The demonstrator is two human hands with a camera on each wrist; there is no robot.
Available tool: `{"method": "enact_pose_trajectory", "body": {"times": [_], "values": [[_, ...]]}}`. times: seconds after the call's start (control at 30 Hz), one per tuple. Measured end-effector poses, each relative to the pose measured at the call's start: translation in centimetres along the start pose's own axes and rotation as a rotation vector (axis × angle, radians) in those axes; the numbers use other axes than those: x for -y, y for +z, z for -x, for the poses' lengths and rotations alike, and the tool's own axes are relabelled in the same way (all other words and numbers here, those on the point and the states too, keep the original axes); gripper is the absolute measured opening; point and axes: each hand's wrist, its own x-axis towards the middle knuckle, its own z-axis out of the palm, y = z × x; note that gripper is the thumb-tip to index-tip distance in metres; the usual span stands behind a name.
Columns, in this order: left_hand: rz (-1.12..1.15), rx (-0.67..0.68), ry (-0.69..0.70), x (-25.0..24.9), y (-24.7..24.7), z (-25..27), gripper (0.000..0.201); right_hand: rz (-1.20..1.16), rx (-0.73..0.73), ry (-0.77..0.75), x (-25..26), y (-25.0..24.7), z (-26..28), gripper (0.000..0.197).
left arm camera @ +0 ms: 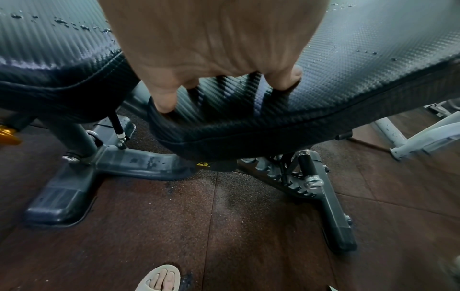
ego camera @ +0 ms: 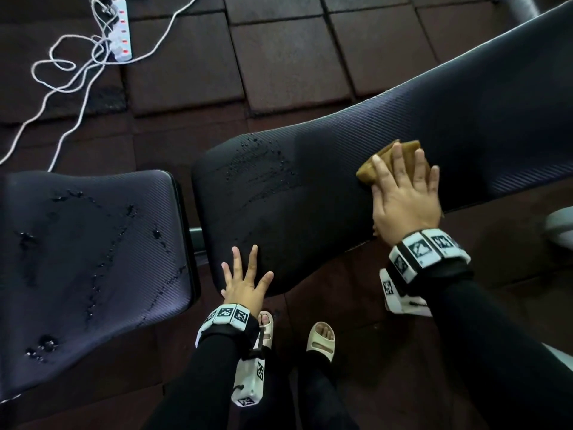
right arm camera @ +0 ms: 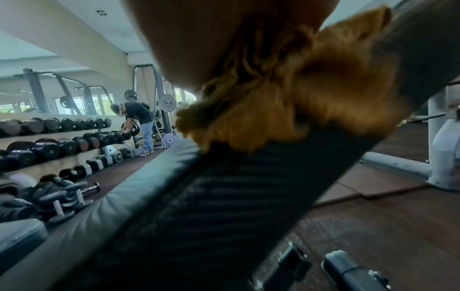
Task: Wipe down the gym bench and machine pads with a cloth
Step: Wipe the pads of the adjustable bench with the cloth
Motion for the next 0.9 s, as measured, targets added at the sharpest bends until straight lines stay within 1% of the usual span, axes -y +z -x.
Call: {"method": "enact_pose_trajectory", "body": {"times": [0.07, 0.13, 0.2, 0.3, 0.37, 0.43, 0.47, 0.5, 0.53, 0.6, 0.67, 0.7, 0.77, 0.83, 0.9], "values": [[0.001, -0.001, -0.003, -0.1, 0.0, 0.1, 0.066, -0.011, 0.02, 0.0, 1.3, 0.1, -1.2, 0.053], [-0.001, 0.004, -0.01, -0.1, -0.1, 0.2, 0.066, -0.021, 0.036, -0.052, 2.9, 0.6, -0.8, 0.054], [-0.01, 0.0, -0.028, -0.3, -0.3, 0.4, 0.065, -0.021, 0.069, -0.131, 4.5, 1.4, 0.9, 0.058], [-0.029, -0.042, -0.072, -1.2, -0.2, 0.9, 0.064, -0.034, 0.144, -0.219, 6.4, 2.7, 4.7, 0.061], [-0.002, -0.075, -0.12, -2.5, 0.0, 1.4, 0.065, -0.031, 0.201, -0.253, 7.0, 3.2, 6.6, 0.061], [0.034, -0.109, -0.172, -4.8, 0.4, 1.8, 0.066, -0.05, 0.246, -0.275, 7.0, 3.2, 7.3, 0.058], [0.061, -0.138, -0.17, -6.2, 0.6, 2.1, 0.067, -0.07, 0.262, -0.283, 6.8, 3.0, 7.3, 0.057], [0.09, -0.183, -0.133, -7.7, 0.9, 2.5, 0.067, -0.096, 0.266, -0.286, 6.6, 2.6, 6.9, 0.056], [0.115, -0.237, -0.064, -9.4, 1.1, 2.9, 0.065, -0.128, 0.244, -0.28, 6.2, 2.0, 6.5, 0.054], [0.127, -0.319, 0.105, -12.6, 1.9, 3.6, 0.063, -0.163, 0.128, -0.233, 5.2, 0.6, 5.1, 0.052], [0.09, -0.322, 0.214, -15.5, 2.7, 3.8, 0.065, -0.129, 0.014, -0.157, 3.6, -0.5, 3.0, 0.05], [0.058, -0.295, 0.229, -16.7, 3.2, 3.7, 0.066, -0.1, -0.013, -0.117, 2.7, -0.8, 1.9, 0.05], [-0.012, -0.239, 0.195, -18.3, 4.1, 3.2, 0.071, -0.062, -0.039, -0.067, 1.5, -1.0, -0.4, 0.05], [-0.067, -0.238, 0.157, -18.8, 4.6, 2.7, 0.08, -0.043, -0.057, -0.091, 1.1, -0.7, -1.9, 0.05], [-0.131, -0.273, 0.164, -18.5, 5.0, 2.4, 0.087, -0.012, -0.06, -0.138, 1.0, -0.1, -2.5, 0.051]]}}
